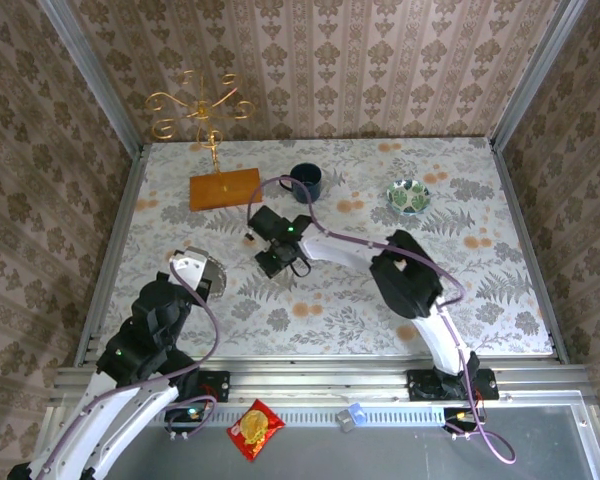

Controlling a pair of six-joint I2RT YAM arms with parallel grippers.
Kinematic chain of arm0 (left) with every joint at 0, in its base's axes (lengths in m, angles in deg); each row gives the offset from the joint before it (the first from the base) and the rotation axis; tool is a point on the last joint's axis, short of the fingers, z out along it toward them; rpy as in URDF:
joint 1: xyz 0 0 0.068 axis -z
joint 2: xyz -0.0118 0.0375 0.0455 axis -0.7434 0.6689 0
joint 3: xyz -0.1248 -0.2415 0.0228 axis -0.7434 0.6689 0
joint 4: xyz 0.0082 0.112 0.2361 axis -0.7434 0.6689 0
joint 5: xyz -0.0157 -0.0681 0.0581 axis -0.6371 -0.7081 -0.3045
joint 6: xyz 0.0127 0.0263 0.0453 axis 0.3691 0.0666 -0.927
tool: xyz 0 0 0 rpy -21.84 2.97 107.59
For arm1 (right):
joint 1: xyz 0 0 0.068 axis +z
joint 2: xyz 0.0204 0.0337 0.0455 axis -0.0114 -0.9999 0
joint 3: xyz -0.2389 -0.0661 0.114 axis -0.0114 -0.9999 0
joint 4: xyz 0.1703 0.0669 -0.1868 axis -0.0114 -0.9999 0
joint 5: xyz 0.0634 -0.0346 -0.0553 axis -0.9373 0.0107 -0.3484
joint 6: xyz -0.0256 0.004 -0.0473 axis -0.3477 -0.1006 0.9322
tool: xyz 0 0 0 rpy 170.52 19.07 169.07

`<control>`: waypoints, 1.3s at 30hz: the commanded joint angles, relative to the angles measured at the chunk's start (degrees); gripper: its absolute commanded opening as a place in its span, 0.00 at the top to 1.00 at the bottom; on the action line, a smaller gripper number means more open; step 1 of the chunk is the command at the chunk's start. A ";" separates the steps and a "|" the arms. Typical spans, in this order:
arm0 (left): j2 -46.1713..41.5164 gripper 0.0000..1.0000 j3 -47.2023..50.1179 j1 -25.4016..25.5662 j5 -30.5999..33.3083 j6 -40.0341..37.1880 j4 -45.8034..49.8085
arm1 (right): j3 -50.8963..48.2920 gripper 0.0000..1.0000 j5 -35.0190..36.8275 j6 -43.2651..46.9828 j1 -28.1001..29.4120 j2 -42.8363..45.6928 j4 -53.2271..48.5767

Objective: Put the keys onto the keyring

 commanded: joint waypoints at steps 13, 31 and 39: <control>16.14 1.00 -1.97 -0.34 -21.13 -1.40 -11.02 | -43.65 1.00 7.28 -2.63 -0.27 45.98 16.16; 27.72 1.00 -5.18 3.54 -40.80 -3.93 -17.38 | -50.98 1.00 -11.09 9.80 -5.02 64.88 17.68; 30.86 1.00 -5.79 5.07 -48.83 -4.72 -19.29 | -49.05 1.00 -15.96 13.34 -4.89 63.61 17.71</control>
